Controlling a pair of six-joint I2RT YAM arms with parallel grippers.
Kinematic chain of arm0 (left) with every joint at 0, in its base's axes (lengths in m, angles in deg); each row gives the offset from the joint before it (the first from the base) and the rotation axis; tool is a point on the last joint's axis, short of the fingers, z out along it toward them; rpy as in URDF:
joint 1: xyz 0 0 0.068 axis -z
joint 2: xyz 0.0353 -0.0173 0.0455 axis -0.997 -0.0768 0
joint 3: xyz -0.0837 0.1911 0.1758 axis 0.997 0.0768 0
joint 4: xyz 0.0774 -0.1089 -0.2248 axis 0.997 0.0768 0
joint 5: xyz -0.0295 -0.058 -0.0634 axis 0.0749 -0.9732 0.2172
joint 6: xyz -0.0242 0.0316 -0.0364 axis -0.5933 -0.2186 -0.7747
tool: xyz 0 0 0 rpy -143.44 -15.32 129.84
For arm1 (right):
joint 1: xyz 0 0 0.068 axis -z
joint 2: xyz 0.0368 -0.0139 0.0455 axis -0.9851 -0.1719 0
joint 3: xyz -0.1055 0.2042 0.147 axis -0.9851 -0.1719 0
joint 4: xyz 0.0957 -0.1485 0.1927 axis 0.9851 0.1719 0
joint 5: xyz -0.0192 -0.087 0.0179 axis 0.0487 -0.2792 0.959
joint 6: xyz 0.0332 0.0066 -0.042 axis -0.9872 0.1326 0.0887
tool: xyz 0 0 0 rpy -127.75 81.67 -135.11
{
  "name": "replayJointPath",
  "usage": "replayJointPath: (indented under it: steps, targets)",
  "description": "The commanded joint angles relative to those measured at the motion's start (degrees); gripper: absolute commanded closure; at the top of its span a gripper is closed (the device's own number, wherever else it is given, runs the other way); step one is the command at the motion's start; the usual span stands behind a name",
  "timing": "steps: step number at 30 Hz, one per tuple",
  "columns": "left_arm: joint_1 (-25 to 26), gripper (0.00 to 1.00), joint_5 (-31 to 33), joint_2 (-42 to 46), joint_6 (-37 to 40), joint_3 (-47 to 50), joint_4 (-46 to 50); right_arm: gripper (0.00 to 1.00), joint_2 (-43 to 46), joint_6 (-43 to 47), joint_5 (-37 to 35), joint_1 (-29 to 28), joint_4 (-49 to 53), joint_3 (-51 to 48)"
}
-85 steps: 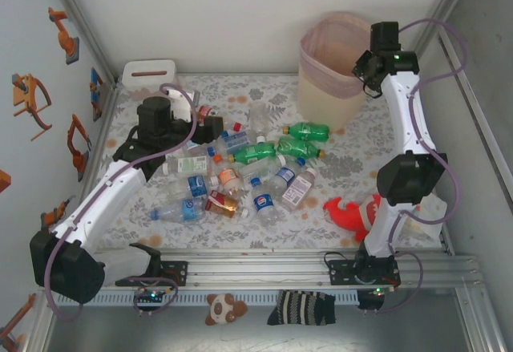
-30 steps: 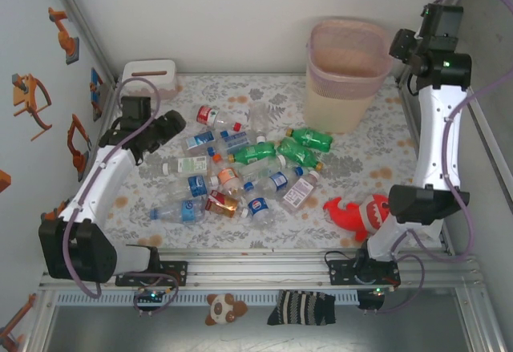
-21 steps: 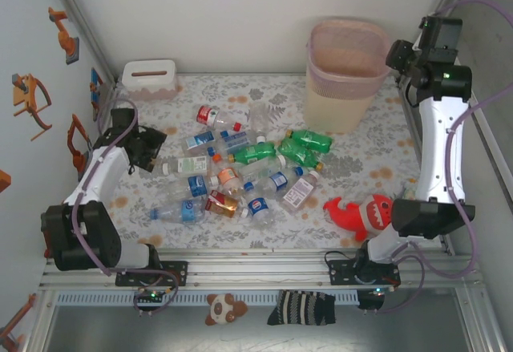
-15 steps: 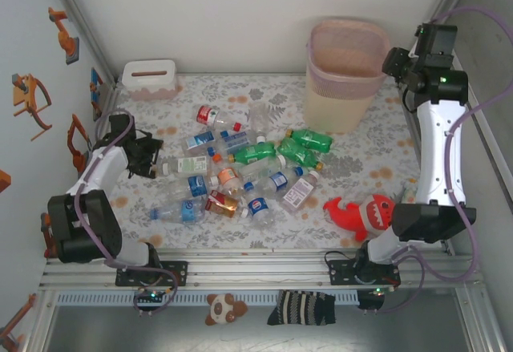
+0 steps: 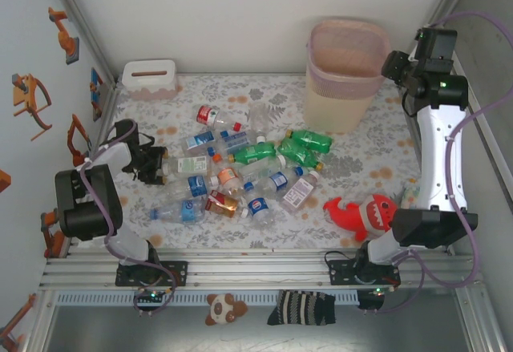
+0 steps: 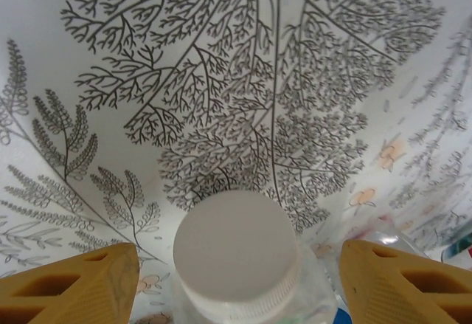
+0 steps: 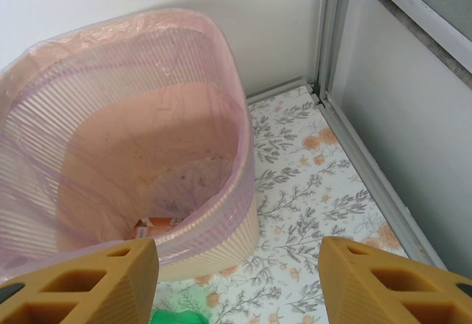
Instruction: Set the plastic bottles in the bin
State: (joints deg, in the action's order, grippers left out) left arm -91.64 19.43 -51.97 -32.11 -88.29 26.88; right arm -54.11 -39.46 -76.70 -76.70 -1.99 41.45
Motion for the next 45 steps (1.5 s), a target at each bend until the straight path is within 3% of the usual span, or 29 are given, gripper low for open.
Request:
replayJointPath:
  steps: [1,24,38,41,45]
  targets:
    - [-0.41,0.3,-2.54,-1.86,-2.19,1.24,-1.19,0.42,2.06,-0.89,0.14,-0.55,-1.28,-0.41]
    - [-1.34,0.54,-2.44,-3.24,-3.52,0.8,-2.09,0.42,3.98,-0.67,-0.67,-0.99,-0.33,0.11]
    - [-2.31,0.61,2.28,9.47,2.78,-2.28,5.11,0.42,6.47,-0.55,-0.36,-1.2,-0.29,-0.15]
    - [-2.31,0.64,2.96,13.14,6.08,-3.44,6.08,0.42,7.56,-0.07,2.61,-1.2,-1.01,-0.97]
    - [-2.26,0.65,2.1,18.12,13.37,-4.81,4.77,0.43,10.64,2.31,13.54,-1.29,-5.62,-5.41]
